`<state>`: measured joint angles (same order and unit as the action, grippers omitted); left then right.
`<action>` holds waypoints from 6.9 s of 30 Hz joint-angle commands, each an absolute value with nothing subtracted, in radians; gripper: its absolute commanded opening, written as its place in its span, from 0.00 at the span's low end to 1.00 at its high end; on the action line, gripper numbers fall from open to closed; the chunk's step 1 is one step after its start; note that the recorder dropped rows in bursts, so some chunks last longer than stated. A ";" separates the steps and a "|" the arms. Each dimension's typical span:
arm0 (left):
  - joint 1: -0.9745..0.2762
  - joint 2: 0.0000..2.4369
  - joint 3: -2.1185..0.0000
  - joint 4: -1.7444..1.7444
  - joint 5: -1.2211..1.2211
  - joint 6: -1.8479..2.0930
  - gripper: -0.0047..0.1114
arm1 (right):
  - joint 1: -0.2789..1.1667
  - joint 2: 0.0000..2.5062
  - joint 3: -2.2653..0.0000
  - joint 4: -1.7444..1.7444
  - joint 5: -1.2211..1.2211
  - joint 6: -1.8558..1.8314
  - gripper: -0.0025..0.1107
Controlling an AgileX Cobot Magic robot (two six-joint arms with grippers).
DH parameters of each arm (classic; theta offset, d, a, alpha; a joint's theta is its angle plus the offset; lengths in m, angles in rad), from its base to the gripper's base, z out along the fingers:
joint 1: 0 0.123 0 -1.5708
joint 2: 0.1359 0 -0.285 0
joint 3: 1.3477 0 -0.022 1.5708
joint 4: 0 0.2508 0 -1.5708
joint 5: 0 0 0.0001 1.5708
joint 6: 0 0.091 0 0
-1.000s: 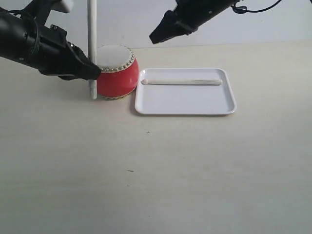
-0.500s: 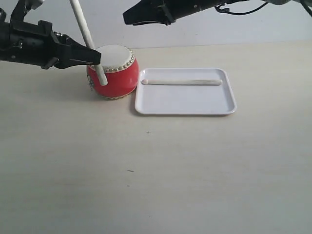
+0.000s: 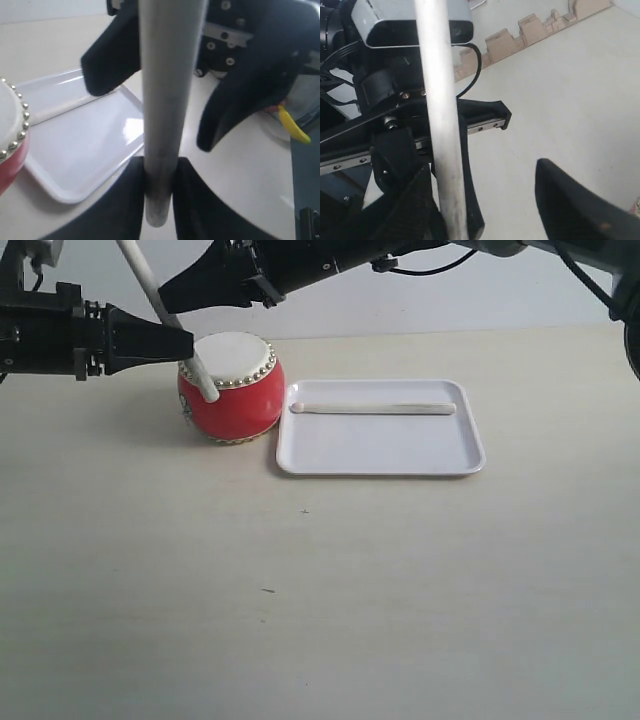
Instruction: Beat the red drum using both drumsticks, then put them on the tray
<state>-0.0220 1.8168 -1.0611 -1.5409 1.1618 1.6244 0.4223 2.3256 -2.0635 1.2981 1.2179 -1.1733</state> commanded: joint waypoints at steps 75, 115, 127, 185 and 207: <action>-0.020 1.811 -1.059 -1.534 1.221 1.606 0.72 | 0.418 2.266 -2.060 0.007 1.221 -0.952 0.02; -0.020 1.811 -1.059 -1.547 1.218 1.614 0.72 | 0.418 2.458 -2.060 -0.006 1.221 -1.123 0.02; -0.020 1.811 -1.059 -1.547 1.218 1.614 0.72 | 0.418 2.458 -2.060 -0.006 1.221 -1.115 0.02; -0.020 1.798 -1.057 -1.554 1.128 1.602 0.04 | 0.416 2.206 -2.061 0.152 1.221 -0.544 0.09; -0.024 0.999 -0.656 -1.744 0.449 1.838 0.04 | 0.416 2.164 -1.931 0.232 1.221 -0.513 0.02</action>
